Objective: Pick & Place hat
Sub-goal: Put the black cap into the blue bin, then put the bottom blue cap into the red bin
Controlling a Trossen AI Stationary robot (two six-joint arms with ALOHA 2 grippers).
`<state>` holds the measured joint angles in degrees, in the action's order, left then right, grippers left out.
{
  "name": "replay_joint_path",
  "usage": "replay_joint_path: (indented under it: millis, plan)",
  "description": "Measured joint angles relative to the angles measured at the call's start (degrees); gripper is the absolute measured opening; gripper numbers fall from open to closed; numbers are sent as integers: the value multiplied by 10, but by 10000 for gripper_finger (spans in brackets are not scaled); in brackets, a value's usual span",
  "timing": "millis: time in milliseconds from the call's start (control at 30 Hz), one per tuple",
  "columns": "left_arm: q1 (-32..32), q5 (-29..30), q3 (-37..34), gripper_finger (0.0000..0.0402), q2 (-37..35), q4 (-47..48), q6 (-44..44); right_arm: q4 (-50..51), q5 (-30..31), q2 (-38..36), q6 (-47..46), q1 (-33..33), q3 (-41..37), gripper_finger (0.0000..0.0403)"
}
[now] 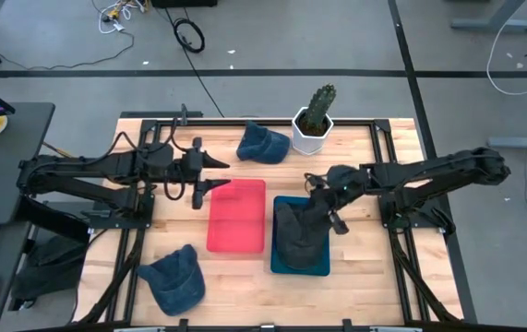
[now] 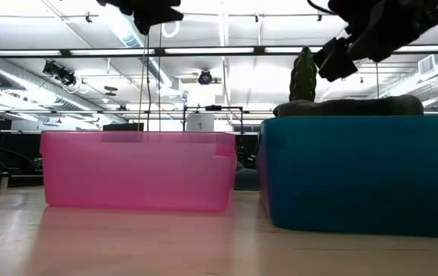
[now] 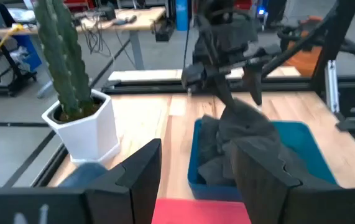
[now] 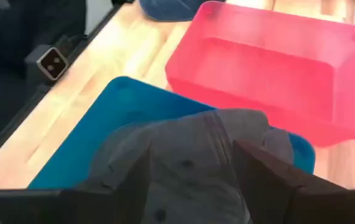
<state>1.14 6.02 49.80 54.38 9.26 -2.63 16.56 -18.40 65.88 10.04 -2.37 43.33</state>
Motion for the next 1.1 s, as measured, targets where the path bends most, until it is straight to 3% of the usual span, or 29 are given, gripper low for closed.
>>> replay_joint_path:
  millis: [167,433,600,767,1100]
  plan:
    - [-1,0,1,195,-13,-7,21,-3,64,42,-35,-47,12,208]
    - [-1,-30,0,195,-27,-1,22,-8,83,175,-69,-59,6,189]
    - [-1,-46,0,195,-27,4,35,-37,91,212,-69,-56,8,175]
    - [-1,-48,0,195,-32,8,39,-32,83,194,-76,-49,18,161]
    - [-1,-58,0,195,-51,16,51,-45,95,73,-65,-48,39,146]
